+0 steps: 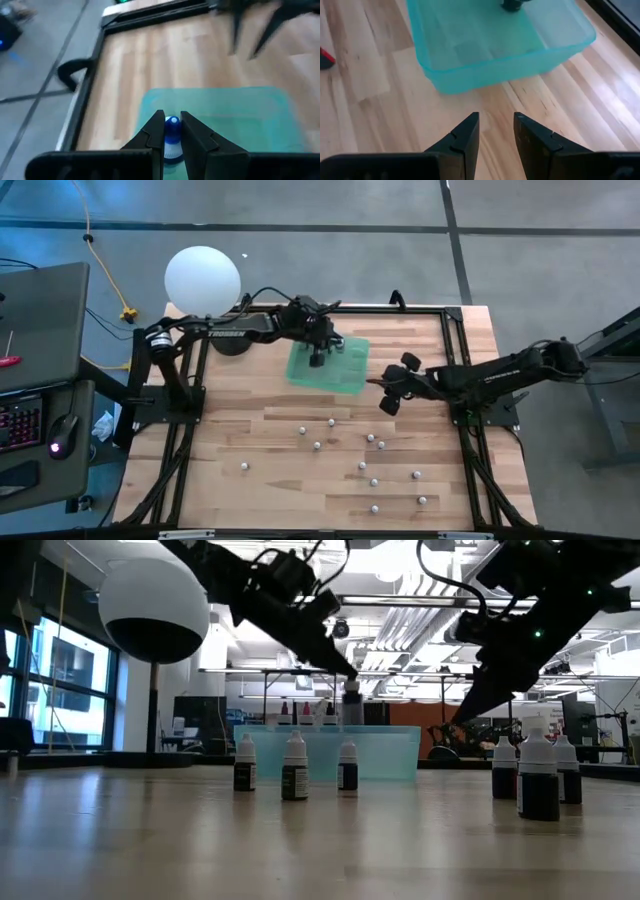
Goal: Pick & Place food coloring
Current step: Put the left blue food coloring bottle into the bin, then put the pink food coloring bottle into the bin
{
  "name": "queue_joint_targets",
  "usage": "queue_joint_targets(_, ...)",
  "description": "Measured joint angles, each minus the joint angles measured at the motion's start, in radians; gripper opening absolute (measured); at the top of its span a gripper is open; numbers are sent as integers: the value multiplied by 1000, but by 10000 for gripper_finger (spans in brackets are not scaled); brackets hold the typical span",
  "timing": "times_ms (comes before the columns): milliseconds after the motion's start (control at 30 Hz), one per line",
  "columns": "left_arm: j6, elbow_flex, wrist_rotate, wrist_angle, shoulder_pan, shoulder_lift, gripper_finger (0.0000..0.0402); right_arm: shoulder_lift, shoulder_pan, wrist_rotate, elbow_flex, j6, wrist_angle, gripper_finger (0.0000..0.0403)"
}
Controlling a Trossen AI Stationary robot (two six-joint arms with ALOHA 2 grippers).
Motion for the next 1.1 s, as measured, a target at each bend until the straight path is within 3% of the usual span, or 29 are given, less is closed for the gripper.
queue_joint_targets(267,-21,0,4,56,39,56,33,0,-33,2,0,-7,30,113)
queue_joint_targets(533,-20,0,0,2,38,66,34,0,-35,-1,0,-1,32,113)
queue_joint_targets(933,-12,0,-61,6,38,65,87,0,-35,-4,0,4,99,113)
queue_joint_targets(1100,-12,0,-86,7,38,57,101,0,-35,-86,0,2,166,113)
